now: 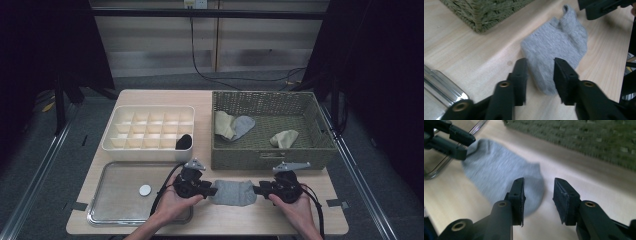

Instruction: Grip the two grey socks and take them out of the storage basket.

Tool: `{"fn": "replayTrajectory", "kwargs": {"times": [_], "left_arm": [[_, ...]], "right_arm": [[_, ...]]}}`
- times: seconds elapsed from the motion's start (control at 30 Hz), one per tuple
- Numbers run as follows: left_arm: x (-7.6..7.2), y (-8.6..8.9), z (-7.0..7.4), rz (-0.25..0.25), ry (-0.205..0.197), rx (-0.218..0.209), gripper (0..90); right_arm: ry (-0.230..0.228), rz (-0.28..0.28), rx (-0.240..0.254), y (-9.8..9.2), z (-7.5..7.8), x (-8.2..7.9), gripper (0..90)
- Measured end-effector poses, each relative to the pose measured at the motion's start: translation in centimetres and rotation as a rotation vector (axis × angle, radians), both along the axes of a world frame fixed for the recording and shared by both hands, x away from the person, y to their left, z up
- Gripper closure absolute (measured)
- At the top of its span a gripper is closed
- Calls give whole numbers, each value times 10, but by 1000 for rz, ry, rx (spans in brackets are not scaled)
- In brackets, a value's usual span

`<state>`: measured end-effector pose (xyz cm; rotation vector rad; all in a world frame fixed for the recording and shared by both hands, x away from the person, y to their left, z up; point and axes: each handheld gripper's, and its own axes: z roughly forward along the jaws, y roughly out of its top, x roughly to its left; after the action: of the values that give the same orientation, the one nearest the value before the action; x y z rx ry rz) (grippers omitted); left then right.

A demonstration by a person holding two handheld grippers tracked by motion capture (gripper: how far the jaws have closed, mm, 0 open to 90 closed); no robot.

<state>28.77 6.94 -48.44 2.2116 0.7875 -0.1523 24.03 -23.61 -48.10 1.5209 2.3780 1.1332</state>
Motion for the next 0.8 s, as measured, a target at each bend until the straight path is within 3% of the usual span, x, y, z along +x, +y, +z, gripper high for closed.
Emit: {"fn": "replayTrajectory", "kwargs": {"times": [0.1, 0.17, 0.27, 0.33, 0.63, 0.8], "left_arm": [[5, -1, -4, 14, -1, 7, 609], [8, -1, -6, 15, -5, 18, 673], [9, 0, -9, -1, 16, 10, 834], [9, 1, -9, -2, 21, 18, 858], [2, 3, -10, -1, 28, 25, 863], [-7, 1, -9, -34, 26, 23, 862]], "right_arm": [[8, 12, 0, 4, -4, 9, 601], [19, 24, -9, 8, -8, 11, 638], [26, 45, -21, 10, -10, 10, 812], [30, 45, -21, 8, -10, 8, 881], [40, 20, -33, 0, -7, -9, 894], [48, 6, -48, -4, -10, -14, 892]]}}
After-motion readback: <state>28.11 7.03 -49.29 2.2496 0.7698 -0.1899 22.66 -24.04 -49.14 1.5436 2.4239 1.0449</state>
